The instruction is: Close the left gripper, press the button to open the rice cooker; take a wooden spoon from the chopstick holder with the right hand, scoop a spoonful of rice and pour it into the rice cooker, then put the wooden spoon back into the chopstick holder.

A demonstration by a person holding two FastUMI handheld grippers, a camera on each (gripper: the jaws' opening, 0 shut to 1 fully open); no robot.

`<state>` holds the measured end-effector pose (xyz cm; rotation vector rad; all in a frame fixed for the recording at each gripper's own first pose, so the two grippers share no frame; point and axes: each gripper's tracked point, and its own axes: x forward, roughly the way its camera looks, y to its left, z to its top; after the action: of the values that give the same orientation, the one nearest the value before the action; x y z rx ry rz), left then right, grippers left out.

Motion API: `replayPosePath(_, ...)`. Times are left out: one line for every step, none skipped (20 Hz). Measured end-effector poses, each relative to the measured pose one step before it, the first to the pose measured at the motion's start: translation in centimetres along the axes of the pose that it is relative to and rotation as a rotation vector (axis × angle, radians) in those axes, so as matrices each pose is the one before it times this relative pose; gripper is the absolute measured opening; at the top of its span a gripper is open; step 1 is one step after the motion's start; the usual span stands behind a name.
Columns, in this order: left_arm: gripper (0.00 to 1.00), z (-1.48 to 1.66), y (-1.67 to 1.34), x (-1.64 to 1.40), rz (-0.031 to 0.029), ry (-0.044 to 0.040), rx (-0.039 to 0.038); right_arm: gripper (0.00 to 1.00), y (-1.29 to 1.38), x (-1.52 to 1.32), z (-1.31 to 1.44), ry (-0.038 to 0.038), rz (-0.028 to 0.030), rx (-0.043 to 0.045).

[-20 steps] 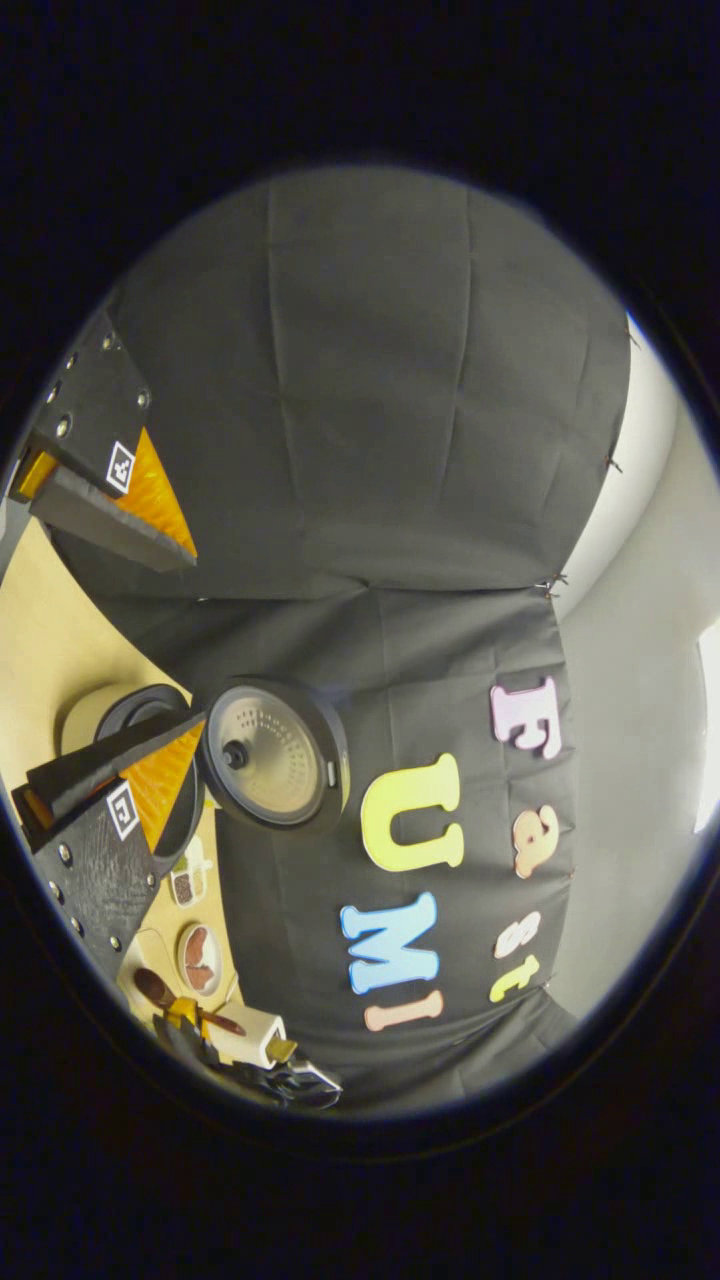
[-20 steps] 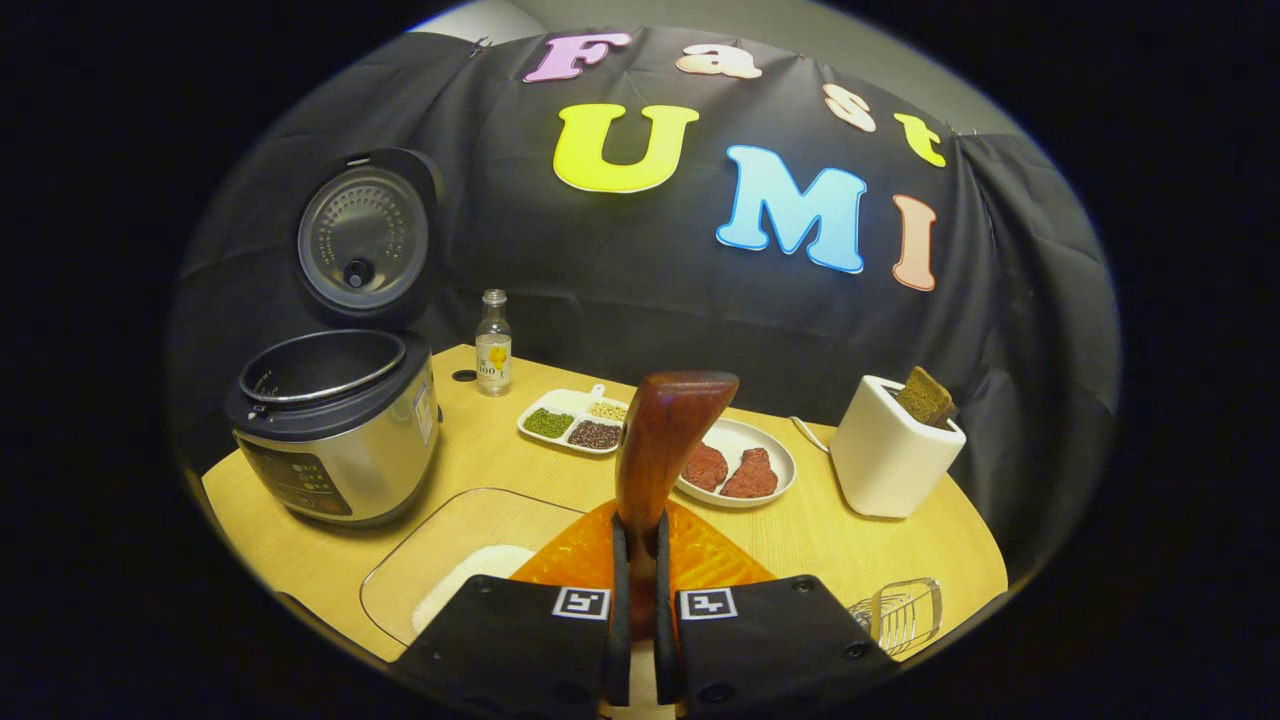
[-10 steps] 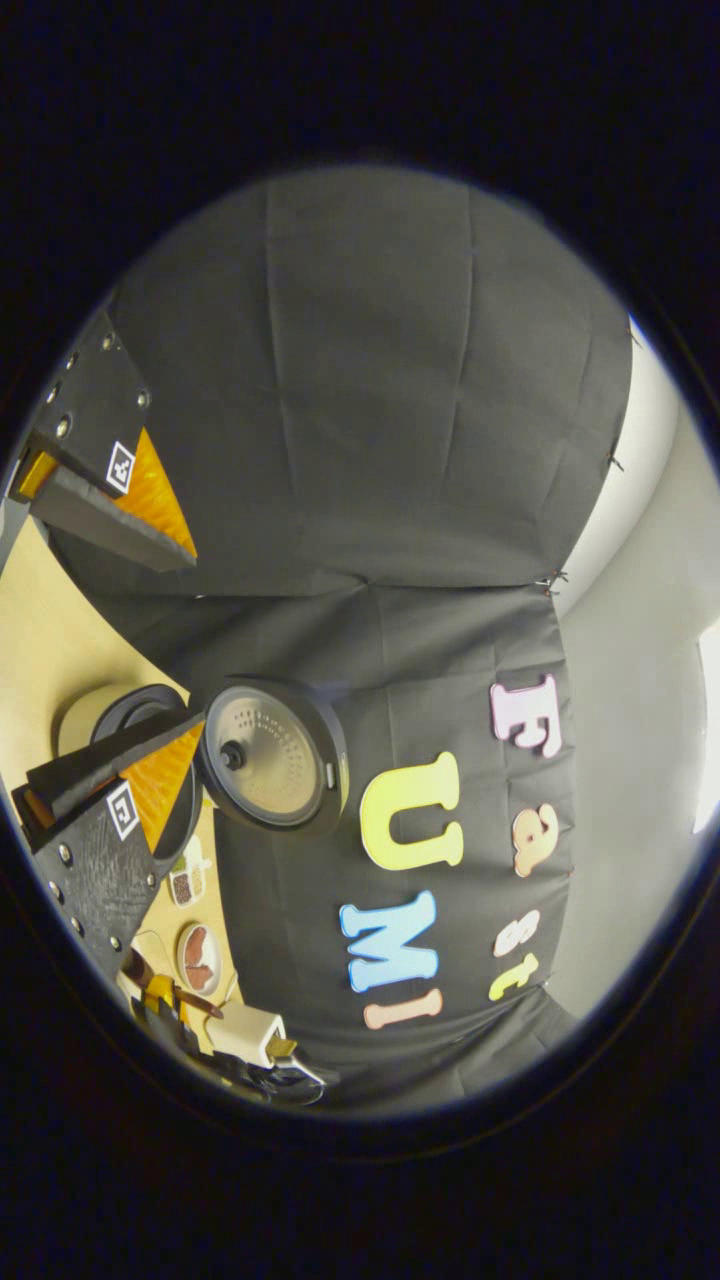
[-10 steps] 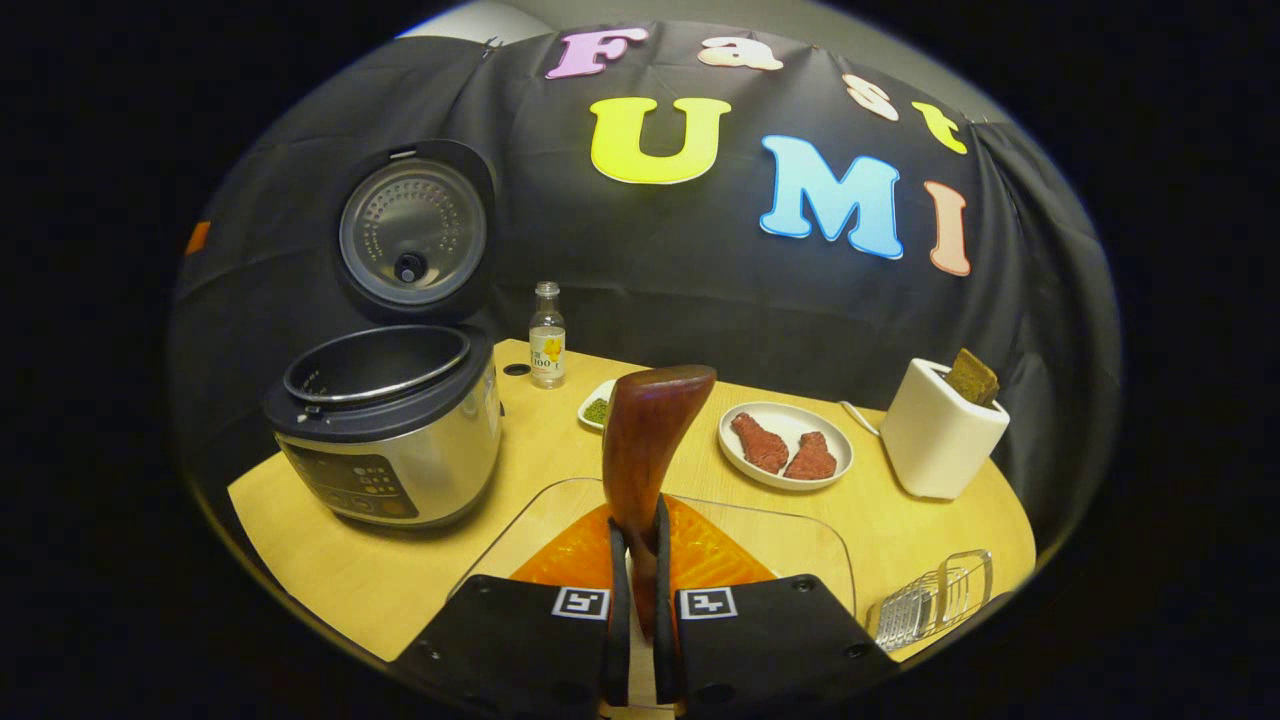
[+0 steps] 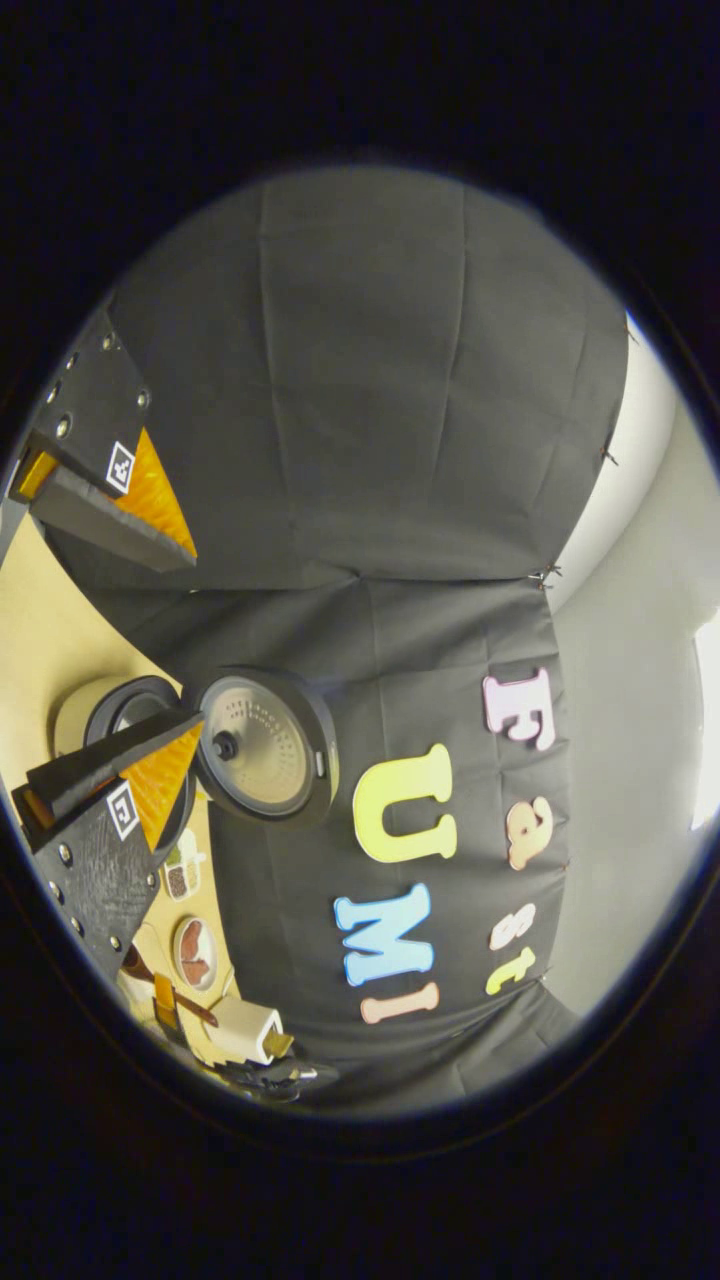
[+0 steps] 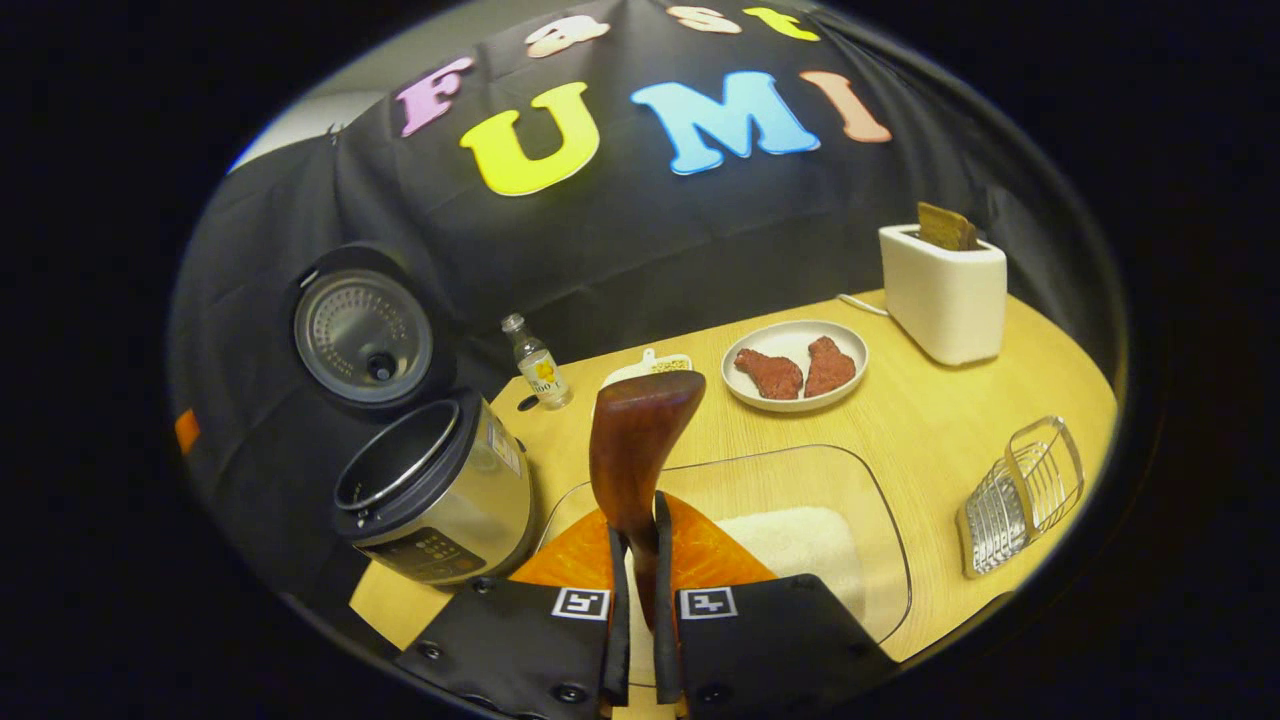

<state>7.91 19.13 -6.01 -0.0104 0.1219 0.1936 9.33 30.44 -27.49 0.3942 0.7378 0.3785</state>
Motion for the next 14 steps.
replayPosePath(0.87,0.259,-0.092,0.011,-0.00253,-0.00081,-0.00031,0.11,-0.612,-0.127,0.081,0.00767,0.00031,0.06634)
replayPosePath(0.87,0.064,-0.192,0.012,-0.00104,-0.00138,0.00084,0.11,-0.579,-0.178,0.1,0.00561,0.00305,0.0623)
replayPosePath(0.87,0.255,-0.16,0.07,-0.0006,-0.00106,0.00315,0.11,-0.512,-0.133,0.206,0.00388,0.00238,0.05152)
replayPosePath(0.87,0.045,-0.141,0.02,0.00044,-0.00176,0.00424,0.11,-0.387,-0.089,0.162,0.00289,0.00343,0.04257)
replayPosePath(0.87,0.148,-0.042,-0.108,-0.00026,-0.00208,0.00328,0.11,-0.303,-0.078,0.373,-0.00311,0.00382,0.03117)
replayPosePath(0.87,0.273,-0.031,-0.132,-0.00066,-0.00167,0.00215,0.08,-0.225,-0.159,0.256,-0.00281,0.00329,0.02296)
replayPosePath(0.87,0.281,-0.224,0.062,-0.00118,-0.00143,0.00101,0.12,-0.155,-0.082,0.44,-0.00441,0.00908,0.02475)
replayPosePath(0.87,0.179,-0.2,0.135,0.00011,-0.00174,0.00127,0.12,0.01,-0.115,0.447,-0.00213,0.01237,0.03253)
replayPosePath(0.87,0.219,-0.139,0.048,0.00007,-0.00177,0.00126,0.11,0.059,-0.157,0.505,-0.00031,0.01747,0.04332)
replayPosePath(0.87,0.043,-0.037,-0.183,-0.00057,-0.00301,0.0009,0.11,0.107,-0.176,0.521,-0.00347,0.0158,0.04579)
replayPosePath(0.87,0.153,-0.149,0.036,-0.00081,-0.0029,0.00131,0.11,0.046,-0.199,0.617,-0.00292,0.01491,0.04147)
replayPosePath(0.87,0.014,-0.184,-0.037,-0.00159,-0.00262,0.00153,0.11,0.043,-0.309,0.466,-0.00446,0.00934,0.0315)
replayPosePath(0.87,0.139,-0.065,0.049,-0.00158,-0.00208,0.00127,0.11,0.096,-0.094,0.512,-0.00361,0.00971,0.02385)
replayPosePath(0.87,0.023,-0.035,0.133,-0.00175,-0.00062,0.00064,0.11,0.215,-0.193,0.458,-0.00577,0.00805,0.02048)
